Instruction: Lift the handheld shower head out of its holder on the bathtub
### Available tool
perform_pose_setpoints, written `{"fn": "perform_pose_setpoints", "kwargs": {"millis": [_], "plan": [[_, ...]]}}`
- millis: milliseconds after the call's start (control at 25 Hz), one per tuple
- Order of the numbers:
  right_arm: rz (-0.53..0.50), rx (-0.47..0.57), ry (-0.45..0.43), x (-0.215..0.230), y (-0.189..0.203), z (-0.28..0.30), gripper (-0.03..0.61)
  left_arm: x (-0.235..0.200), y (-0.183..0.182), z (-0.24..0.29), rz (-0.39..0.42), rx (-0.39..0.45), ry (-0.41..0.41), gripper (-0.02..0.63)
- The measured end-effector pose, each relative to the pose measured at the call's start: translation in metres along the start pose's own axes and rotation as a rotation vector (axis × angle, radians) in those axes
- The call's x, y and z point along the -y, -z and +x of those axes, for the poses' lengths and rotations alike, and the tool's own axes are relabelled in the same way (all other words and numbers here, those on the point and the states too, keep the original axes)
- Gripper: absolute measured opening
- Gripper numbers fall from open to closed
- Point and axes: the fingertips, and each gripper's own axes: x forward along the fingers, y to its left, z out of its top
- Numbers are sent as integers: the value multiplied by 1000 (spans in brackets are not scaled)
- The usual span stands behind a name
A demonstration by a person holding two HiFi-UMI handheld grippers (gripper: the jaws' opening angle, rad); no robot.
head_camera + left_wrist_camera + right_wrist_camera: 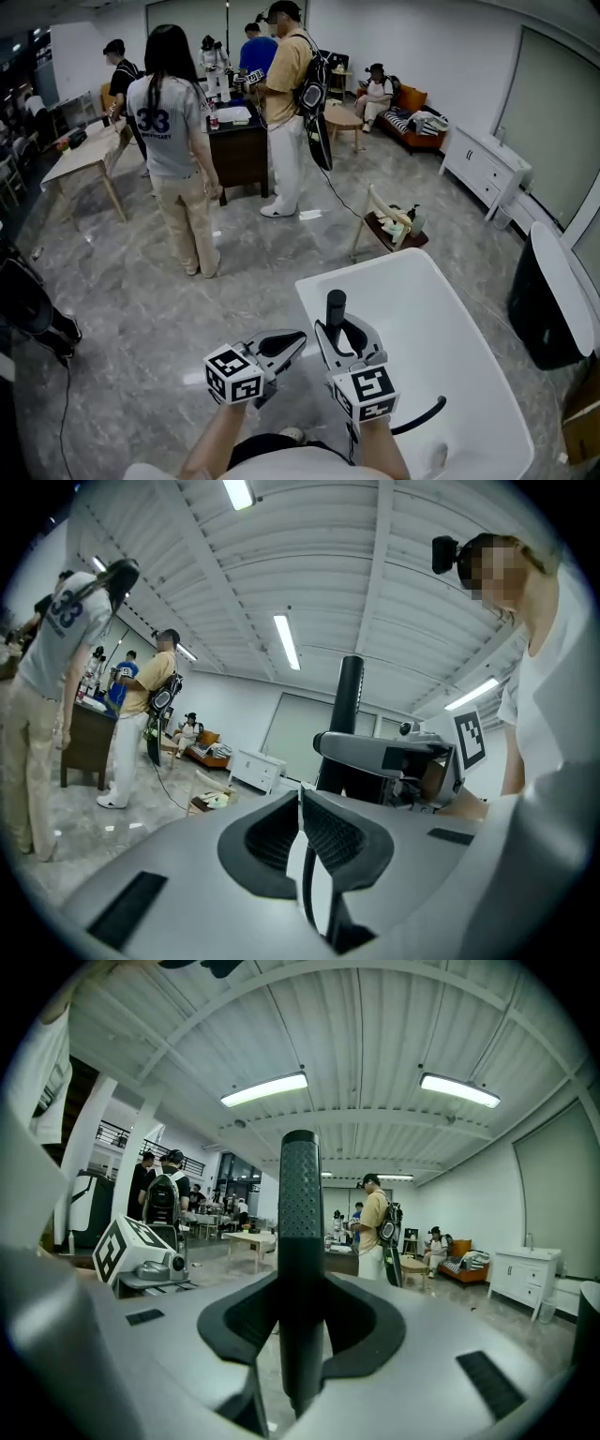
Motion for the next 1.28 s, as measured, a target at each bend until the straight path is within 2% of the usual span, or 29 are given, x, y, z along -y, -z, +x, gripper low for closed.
{"fn": "perform_pose_setpoints", "kwargs": {"millis": [440,920,1280], "plan": [[-48,15,-225,-78,-21,50,137,-32,-11,-77,-14,69,-197,20],[-63,61,-500,-199,-42,91,137,-55,-11,-195,-25,153,-470,20],[-37,47,-623,-247,-42,93,134,-52,-12,-238,-19,185,-572,21]]}}
